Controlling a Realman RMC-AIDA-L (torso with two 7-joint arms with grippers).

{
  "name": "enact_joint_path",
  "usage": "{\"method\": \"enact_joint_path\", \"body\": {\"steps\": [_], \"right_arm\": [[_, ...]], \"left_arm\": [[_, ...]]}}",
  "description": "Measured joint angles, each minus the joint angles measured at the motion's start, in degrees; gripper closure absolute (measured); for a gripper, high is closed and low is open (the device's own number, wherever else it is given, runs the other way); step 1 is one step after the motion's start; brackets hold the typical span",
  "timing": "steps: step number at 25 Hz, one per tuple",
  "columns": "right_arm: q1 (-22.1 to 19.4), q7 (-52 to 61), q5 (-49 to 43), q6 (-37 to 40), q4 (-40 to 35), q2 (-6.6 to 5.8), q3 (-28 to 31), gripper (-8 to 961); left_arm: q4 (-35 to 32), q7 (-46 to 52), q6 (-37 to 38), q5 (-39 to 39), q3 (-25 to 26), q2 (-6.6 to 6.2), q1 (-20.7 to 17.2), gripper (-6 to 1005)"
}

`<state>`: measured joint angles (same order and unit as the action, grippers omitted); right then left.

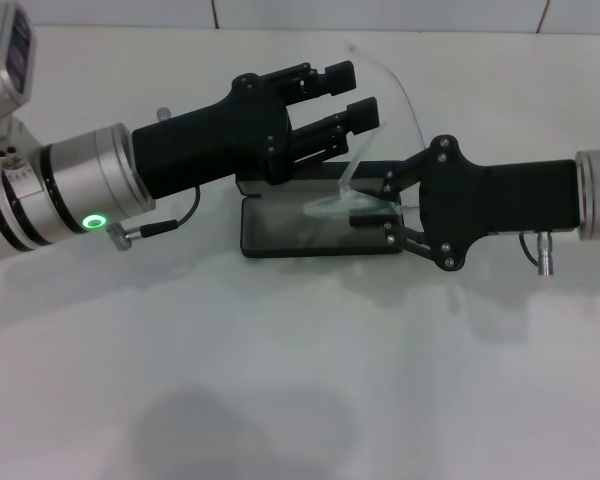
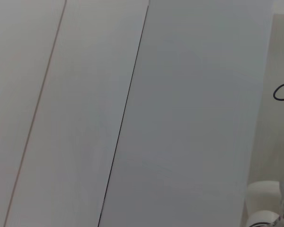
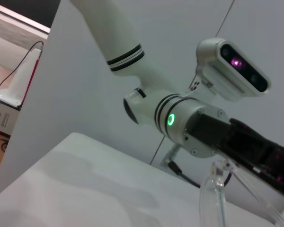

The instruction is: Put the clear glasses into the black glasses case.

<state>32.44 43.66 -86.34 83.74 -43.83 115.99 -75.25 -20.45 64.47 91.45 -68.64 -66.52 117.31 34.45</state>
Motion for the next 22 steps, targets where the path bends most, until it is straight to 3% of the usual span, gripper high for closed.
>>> {"method": "enact_joint_path", "body": {"steps": [13,22], "right_arm": [[-0.5,-1.2,-0.2,0.1,-1.3,0.11,-2.0,830],[-1.2,-3.0,-0.2,0.1,-1.6,-0.06,-2.5,831]], "left_arm": [[-0.5,2.2,-0.3,-7.4,-0.1,0.14,2.4,455],[-0.7,2.4,-0.3,-7.5,0.3,0.02,2.3,456]]}}
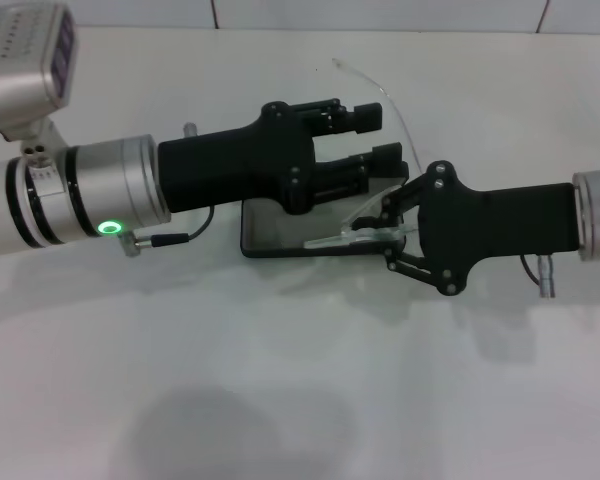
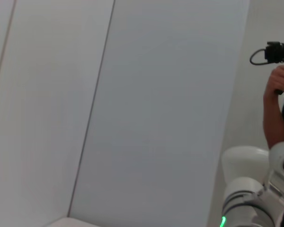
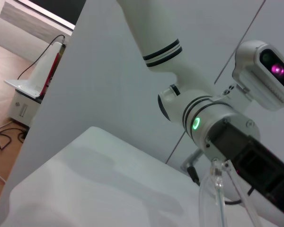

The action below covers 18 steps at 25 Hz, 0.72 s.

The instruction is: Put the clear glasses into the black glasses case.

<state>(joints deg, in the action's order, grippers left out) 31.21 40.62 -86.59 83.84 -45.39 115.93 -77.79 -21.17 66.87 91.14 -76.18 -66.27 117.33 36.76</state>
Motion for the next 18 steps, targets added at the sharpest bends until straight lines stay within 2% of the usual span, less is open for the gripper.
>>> {"method": "enact_joint_path", "body": {"steps": [5,9,14,18], "right_arm": [[-2.9,-4.3,2.6,1.1,-1.6,-0.02,0.9,832],[-5.6,-11.0,5.2,7.6,-2.6,0.16,0.6,832],[-6.1,-15.1,6.5,18.1,-1.9,0.17,0.4,833],[-5.0,-16.1,6.7,20.0,0.2,0.23,-1.4,833]], "left_arm": [[-1.3,0.0,-0.1,0.6,0.3,-0.7,-1.3,456],[-1.0,0.0,-1.5,0.6,1.0,-1.11,-1.5,456],[-1.0,0.1,-4.4,0.0,1.0,-0.71,-1.2,456],[-1.2,-0.2,-5.6,-0.1,0.8,-0.01,-0.7,456]]}}
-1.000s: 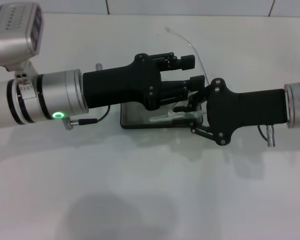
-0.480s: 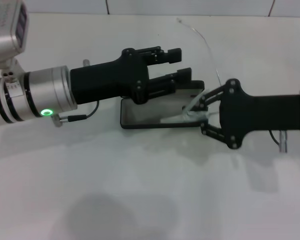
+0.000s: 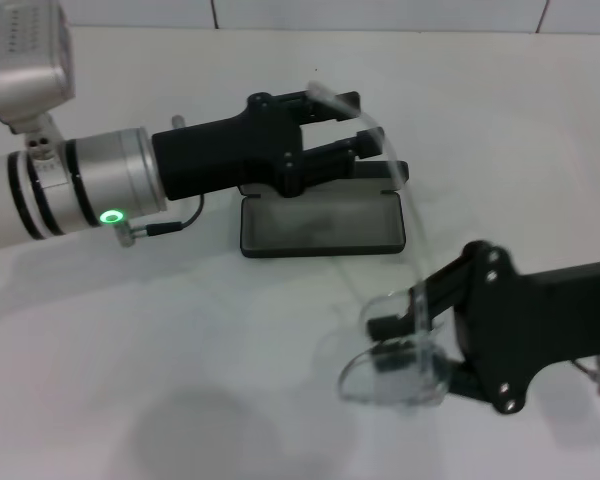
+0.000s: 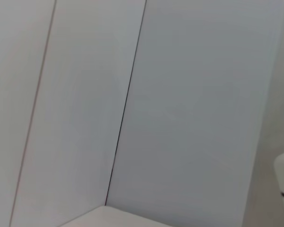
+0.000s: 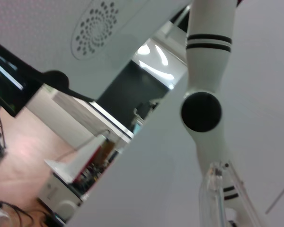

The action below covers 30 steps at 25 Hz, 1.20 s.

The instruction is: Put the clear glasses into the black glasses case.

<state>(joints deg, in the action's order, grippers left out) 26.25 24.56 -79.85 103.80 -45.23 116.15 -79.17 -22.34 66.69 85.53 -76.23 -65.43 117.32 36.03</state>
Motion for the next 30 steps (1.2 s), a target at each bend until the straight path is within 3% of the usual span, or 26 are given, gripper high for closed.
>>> {"method": "enact_joint_path", "body": {"steps": [4,10,17,30], "right_arm": [[5.2,0.3,3.0,-2.4,7.8,0.03,-4.2,833],[13.4,6.1,8.6,-6.0,20.9,-0.13,-4.6,834],[13.4,14.8,8.6,-10.0,20.0,-0.68,-3.7,834],[12.2,17.8,8.6,-16.1,19.3,-0.85,-3.5,834]], "left_arm": [[-0.4,-0.8,-0.3,0.0,0.0,0.76,0.7,456],[-0.4,-4.2,-0.2,0.7,0.3,1.89,1.0,456],[-0.5,-7.8,0.1,2.1,0.3,2.22,-0.5,456],[-0.5,-10.1,0.1,2.1,0.3,2.3,-0.5,457]]}}
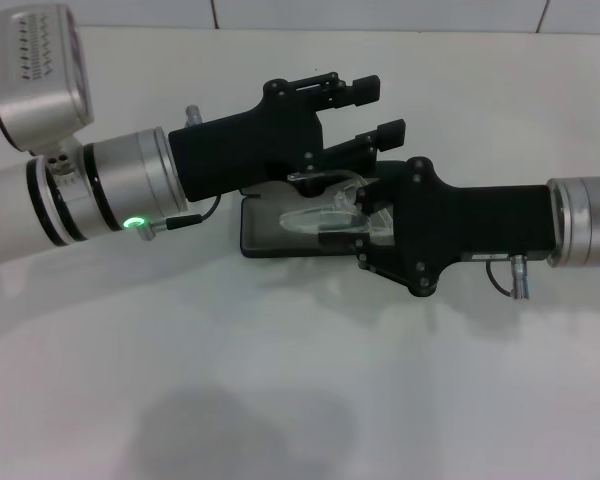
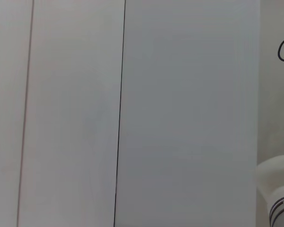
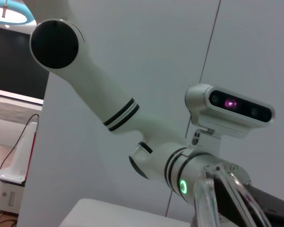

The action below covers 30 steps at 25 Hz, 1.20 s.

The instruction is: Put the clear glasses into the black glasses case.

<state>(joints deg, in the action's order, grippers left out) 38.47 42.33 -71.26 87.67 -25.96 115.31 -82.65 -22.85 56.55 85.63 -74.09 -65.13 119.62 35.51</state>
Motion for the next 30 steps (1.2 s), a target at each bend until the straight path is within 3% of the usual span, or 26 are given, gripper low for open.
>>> {"method": "enact_joint_path", "body": {"steps": [9,12,16,18,19,24,30], "right_arm": [[-0.6,0.1,-0.9,-2.3,-0.3,-0.51,1.4,835],[-2.2,0.6,-4.2,-3.6,-3.3,-0.67,1.4,835],[-6.1,3.8,-7.9,-11.2,-11.1,0.37,0.1,835],[-8.8,6.4,-9.2,-20.3,-17.4,0.86,-5.6,835],[-8.8,6.4,-9.2,-20.3,-17.4,0.86,-5.6,835],[-11.7,11.0,-8.4,-48.4,-27.3,0.86,-23.3,836],[-10.6,12.7,-8.2,-58.3,-28.1,0.88,-30.4,831]], "left_arm": [[0.0,0.4,-1.3,-0.2,1.2,-0.15,0.0,457],[0.6,0.6,-3.7,-0.1,5.9,-0.04,-0.1,457],[1.6,1.7,-7.2,-0.1,13.0,-0.13,-0.3,457],[1.5,2.0,-8.2,0.0,15.1,-0.16,-0.8,457],[1.4,2.1,-8.5,0.0,16.0,-0.18,-1.2,457],[1.0,2.5,-9.0,0.0,16.8,-0.48,-2.0,457],[1.0,2.9,-10.2,-0.4,16.6,-0.36,-1.7,457]]}}
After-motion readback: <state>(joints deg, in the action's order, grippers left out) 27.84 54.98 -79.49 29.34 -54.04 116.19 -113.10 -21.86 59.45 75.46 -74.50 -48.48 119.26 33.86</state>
